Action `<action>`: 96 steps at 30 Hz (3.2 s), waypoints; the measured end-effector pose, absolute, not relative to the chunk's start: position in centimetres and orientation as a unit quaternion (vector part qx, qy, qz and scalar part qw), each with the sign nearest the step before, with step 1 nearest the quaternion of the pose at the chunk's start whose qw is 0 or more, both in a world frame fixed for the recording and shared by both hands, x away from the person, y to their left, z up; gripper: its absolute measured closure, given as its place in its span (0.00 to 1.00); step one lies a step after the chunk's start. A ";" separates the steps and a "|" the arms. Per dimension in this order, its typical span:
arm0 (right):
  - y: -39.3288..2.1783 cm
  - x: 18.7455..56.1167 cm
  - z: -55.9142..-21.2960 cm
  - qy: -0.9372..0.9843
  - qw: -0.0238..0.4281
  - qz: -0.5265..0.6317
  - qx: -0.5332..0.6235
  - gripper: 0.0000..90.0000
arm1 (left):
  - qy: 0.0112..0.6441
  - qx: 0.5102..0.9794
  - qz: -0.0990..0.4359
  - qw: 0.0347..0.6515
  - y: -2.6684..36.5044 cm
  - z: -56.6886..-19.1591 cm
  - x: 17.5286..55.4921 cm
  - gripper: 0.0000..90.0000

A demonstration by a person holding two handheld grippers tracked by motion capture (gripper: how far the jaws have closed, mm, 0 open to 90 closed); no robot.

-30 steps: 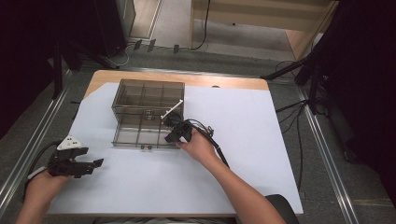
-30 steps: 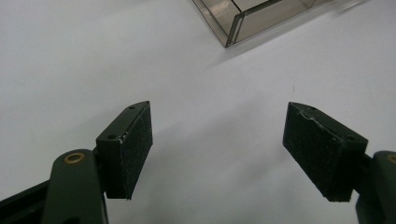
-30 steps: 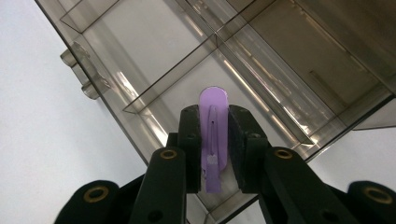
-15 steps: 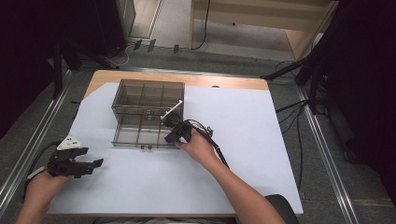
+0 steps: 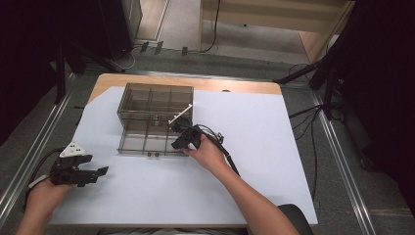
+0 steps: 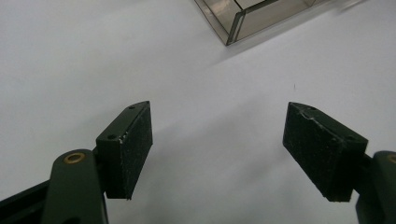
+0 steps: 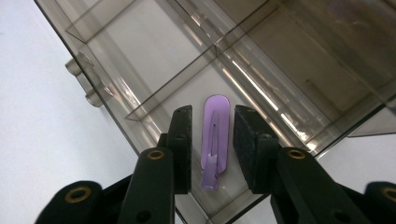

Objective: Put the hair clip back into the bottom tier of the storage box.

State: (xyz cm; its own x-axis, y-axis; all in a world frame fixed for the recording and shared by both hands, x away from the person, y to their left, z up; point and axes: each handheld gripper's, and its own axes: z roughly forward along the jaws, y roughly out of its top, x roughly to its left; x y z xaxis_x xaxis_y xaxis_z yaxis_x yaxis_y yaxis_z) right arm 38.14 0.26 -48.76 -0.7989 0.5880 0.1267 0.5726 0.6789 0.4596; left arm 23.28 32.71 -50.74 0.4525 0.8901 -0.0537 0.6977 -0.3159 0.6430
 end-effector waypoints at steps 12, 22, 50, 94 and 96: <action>-0.6 37.8 -47.3 0.907 0.020 0.284 0.310 0.74 | 0.500 0.793 0.159 0.310 32.8 -50.7 23.6 0.28; -1.9 37.6 -46.6 0.899 0.026 0.330 0.286 0.69 | 0.498 0.795 0.159 0.308 32.8 -50.7 23.9 0.28; -7.1 37.4 -45.6 0.878 0.031 0.360 0.314 0.59 | 0.495 0.799 0.155 0.305 32.6 -50.7 24.7 0.28; -12.8 39.0 -46.2 0.855 0.051 0.364 0.365 0.56 | 0.494 0.797 0.153 0.311 32.6 -50.6 25.8 0.28; -12.9 39.0 -46.2 0.855 0.052 0.365 0.365 0.56 | 0.494 0.797 0.154 0.311 32.6 -50.6 25.8 0.28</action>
State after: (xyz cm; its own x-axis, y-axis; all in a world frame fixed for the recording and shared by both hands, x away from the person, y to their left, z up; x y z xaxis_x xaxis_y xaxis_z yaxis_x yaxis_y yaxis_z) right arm 39.00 -12.90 -46.24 -0.7286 0.6616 0.1775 0.5860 0.4678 0.6617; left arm 25.83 32.57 -50.65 0.4651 0.8831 -0.0625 0.6920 -0.3186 0.6478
